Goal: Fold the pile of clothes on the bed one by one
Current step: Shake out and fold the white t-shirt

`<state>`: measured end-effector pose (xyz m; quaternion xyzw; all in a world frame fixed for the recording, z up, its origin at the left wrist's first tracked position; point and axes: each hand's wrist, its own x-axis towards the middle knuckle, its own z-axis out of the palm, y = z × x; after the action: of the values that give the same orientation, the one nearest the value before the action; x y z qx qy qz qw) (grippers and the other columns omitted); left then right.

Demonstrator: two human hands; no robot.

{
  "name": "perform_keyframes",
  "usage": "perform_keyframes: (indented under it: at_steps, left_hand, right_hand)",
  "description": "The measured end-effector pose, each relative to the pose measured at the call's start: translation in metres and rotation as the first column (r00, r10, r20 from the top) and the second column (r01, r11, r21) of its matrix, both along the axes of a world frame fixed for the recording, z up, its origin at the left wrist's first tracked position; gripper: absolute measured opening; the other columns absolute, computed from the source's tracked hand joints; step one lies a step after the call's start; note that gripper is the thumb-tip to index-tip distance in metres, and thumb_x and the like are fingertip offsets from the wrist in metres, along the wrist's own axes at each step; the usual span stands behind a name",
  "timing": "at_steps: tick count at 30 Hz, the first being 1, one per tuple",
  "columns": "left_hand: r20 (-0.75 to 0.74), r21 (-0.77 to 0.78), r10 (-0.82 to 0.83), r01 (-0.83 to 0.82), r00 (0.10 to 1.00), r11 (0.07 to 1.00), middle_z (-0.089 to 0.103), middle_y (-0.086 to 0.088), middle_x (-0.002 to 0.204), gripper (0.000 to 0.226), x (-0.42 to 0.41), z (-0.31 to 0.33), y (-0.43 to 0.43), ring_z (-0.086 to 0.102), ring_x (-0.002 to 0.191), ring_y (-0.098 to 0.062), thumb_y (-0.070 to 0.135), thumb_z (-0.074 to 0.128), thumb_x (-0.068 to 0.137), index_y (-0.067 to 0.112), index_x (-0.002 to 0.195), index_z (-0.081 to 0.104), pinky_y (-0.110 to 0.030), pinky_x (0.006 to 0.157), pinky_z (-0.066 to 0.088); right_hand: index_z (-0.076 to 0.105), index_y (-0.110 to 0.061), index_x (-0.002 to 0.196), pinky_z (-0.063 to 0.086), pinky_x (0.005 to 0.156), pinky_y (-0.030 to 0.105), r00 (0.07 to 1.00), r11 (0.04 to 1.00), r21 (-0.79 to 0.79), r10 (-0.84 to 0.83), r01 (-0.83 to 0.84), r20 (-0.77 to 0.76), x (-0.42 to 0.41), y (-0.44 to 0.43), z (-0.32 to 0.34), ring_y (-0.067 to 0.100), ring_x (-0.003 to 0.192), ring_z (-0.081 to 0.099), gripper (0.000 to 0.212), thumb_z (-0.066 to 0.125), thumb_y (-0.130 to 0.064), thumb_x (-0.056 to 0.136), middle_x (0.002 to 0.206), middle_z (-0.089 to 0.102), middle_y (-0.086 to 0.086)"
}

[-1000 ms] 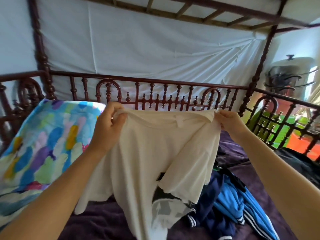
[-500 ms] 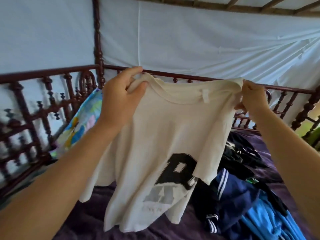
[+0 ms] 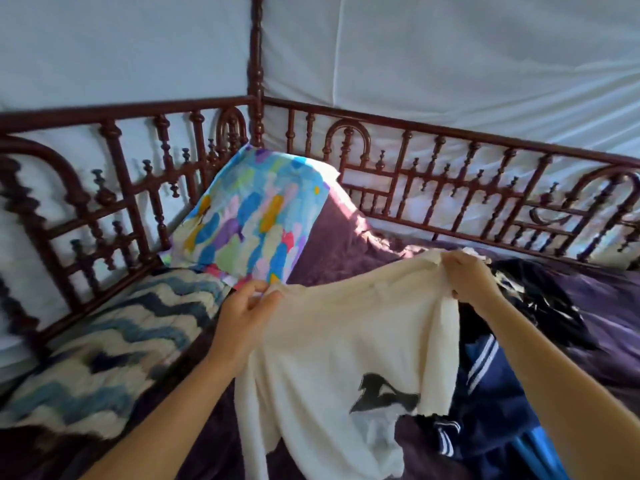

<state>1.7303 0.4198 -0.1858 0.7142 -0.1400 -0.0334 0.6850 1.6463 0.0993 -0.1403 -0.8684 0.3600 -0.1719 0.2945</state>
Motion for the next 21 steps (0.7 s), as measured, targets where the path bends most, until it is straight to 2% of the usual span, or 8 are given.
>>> perform_keyframes:
  at_steps: [1,3,6,9,11,15,19,21]
  left_hand:
    - [0.005,0.047,-0.001,0.001,1.000,0.999,0.054,0.001,0.056,0.016,0.003,-0.013,0.007,0.047,0.058,-0.012,0.014,0.066,0.084,0.014,0.070,0.060,-0.014,0.047,0.034]
    - [0.038,0.123,0.025,-0.029,0.999,0.992,0.054,0.007,0.052,0.018,0.016,-0.020,0.014,0.046,0.054,-0.005,0.008,0.063,0.086,0.014,0.070,0.059,-0.013,0.049,0.034]
    - [0.169,0.138,0.050,-0.074,0.984,0.988,0.053,-0.002,0.060,0.008,0.039,0.005,0.012,0.042,0.056,-0.008,0.007,0.063,0.087,0.004,0.079,0.062,-0.018,0.054,0.033]
    - [0.376,0.066,0.085,-0.118,0.923,0.991,0.055,-0.012,0.070,0.002,0.060,0.057,0.007,0.042,0.058,-0.004,0.012,0.064,0.086,0.013,0.084,0.063,-0.017,0.056,0.035]
    - [0.475,-0.034,0.119,-0.117,0.872,0.993,0.060,-0.006,0.070,0.004,0.063,0.096,0.004,0.046,0.062,-0.007,0.016,0.065,0.085,0.020,0.084,0.065,-0.022,0.061,0.039]
    - [0.629,-0.224,0.243,-0.127,0.738,0.966,0.058,0.035,0.058,0.013,0.060,0.164,0.003,0.049,0.055,0.012,0.017,0.064,0.083,0.030,0.082,0.064,-0.004,0.059,0.037]
    - [0.732,-0.340,0.344,-0.122,0.588,0.932,0.056,0.035,0.063,0.011,0.050,0.200,0.020,0.047,0.061,0.009,0.038,0.063,0.084,0.047,0.081,0.058,-0.012,0.064,0.040]
    - [0.751,-0.335,0.335,-0.109,0.569,0.936,0.056,0.028,0.065,0.009,0.048,0.204,0.029,0.049,0.063,0.007,0.048,0.058,0.087,0.050,0.077,0.058,-0.014,0.064,0.041]
  right_hand:
    - [0.059,-0.016,0.093,0.044,0.049,0.031,0.999,0.997,0.072,-0.009,0.006,0.033,-0.003,0.005,-0.018,0.027,0.061,0.054,0.019,0.041,-0.020,0.097,0.080,0.056,0.015]
    - [0.055,-0.019,0.087,0.038,0.045,0.026,0.998,0.990,0.139,-0.034,0.025,0.061,-0.005,0.011,-0.037,0.023,0.051,0.047,0.018,0.041,-0.021,0.097,0.069,0.051,0.008]
    - [0.055,-0.020,0.080,0.045,0.054,0.036,0.985,0.996,0.082,-0.032,0.018,0.168,-0.005,0.021,-0.022,0.026,0.053,0.050,0.024,0.039,-0.023,0.098,0.062,0.051,0.007]
    - [0.049,-0.016,0.078,0.045,0.052,0.035,0.930,0.997,-0.037,-0.054,0.072,0.363,-0.007,0.030,0.020,0.023,0.052,0.050,0.028,0.036,-0.027,0.100,0.058,0.047,0.003]
    - [0.042,-0.019,0.068,0.041,0.041,0.025,0.851,0.990,-0.087,-0.052,0.114,0.522,-0.013,0.037,0.052,0.015,0.041,0.049,0.035,0.035,-0.027,0.101,0.052,0.045,0.004]
    - [0.037,-0.027,0.065,0.037,0.031,0.019,0.663,0.982,-0.094,-0.041,0.166,0.747,-0.033,0.058,0.110,0.007,0.029,0.049,0.036,0.034,-0.028,0.101,0.040,0.051,-0.002]
    - [0.037,-0.029,0.067,0.033,0.031,0.012,0.392,0.962,-0.146,0.046,0.229,0.919,-0.052,0.089,0.146,0.005,0.034,0.054,0.033,0.031,-0.025,0.100,0.040,0.047,-0.014]
    - [0.038,-0.031,0.069,0.035,0.034,0.011,0.293,0.956,-0.151,0.074,0.251,0.953,-0.058,0.098,0.152,0.004,0.036,0.054,0.030,0.030,-0.029,0.098,0.042,0.045,-0.015]
